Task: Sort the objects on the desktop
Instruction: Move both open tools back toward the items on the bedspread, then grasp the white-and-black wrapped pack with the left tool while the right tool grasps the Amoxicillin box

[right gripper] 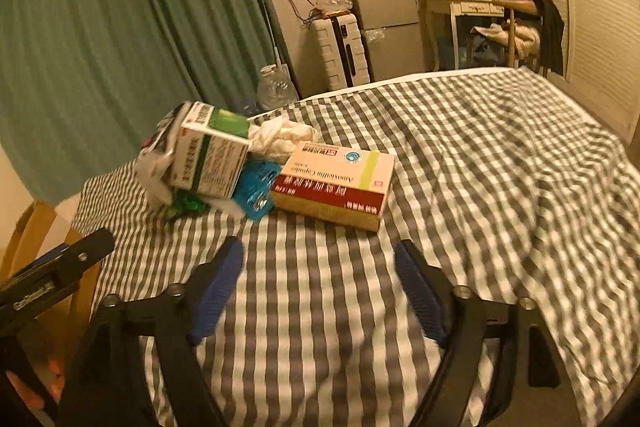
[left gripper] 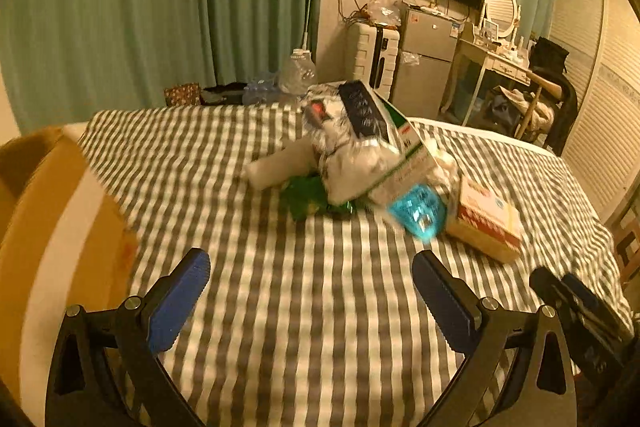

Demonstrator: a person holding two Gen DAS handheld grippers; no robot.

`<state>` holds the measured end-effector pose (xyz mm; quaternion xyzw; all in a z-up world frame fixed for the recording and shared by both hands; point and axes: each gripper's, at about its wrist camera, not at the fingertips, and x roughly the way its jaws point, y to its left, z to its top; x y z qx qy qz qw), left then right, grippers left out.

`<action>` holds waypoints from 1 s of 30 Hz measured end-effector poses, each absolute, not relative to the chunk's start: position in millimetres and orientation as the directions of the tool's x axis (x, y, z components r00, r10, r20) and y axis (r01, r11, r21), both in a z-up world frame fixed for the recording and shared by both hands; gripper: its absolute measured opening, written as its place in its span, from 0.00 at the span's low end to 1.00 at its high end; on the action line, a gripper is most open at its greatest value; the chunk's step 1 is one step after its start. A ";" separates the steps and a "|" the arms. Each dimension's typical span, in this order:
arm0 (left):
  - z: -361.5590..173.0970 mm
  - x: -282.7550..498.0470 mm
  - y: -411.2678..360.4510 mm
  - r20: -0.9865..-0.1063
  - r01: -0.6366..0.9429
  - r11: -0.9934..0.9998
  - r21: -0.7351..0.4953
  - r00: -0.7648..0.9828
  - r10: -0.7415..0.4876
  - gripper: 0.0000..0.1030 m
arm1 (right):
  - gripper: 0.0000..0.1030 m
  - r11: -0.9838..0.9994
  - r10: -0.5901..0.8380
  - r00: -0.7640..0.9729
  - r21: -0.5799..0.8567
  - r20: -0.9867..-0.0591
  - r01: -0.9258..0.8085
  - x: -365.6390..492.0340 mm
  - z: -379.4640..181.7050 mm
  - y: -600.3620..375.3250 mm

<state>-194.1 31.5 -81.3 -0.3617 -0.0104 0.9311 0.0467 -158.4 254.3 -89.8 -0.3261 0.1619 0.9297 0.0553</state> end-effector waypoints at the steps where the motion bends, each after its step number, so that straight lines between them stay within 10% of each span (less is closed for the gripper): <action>1: -82.7 -201.6 34.2 -0.669 -0.085 -0.995 -0.051 -0.737 0.097 1.00 | 0.87 -0.942 -0.004 -0.785 0.265 -0.620 -0.205 -164.0 -92.1 255.2; 9: -85.7 -254.4 45.9 -0.631 -0.085 -0.994 -0.072 -0.768 0.111 1.00 | 0.97 -0.975 0.024 -0.795 0.161 -0.606 -0.152 -206.9 -95.0 262.3; 20: -94.7 -281.4 45.6 -0.650 -0.189 -0.979 -0.075 -0.736 0.192 1.00 | 0.97 -0.861 -0.121 -0.505 -0.163 -0.854 0.482 -270.8 -76.4 263.6; 30: -85.6 -296.5 72.7 -0.639 -0.253 -0.966 0.060 -0.753 0.158 1.00 | 0.97 -0.755 0.138 -0.477 -0.404 -0.868 0.517 -308.3 -134.7 229.3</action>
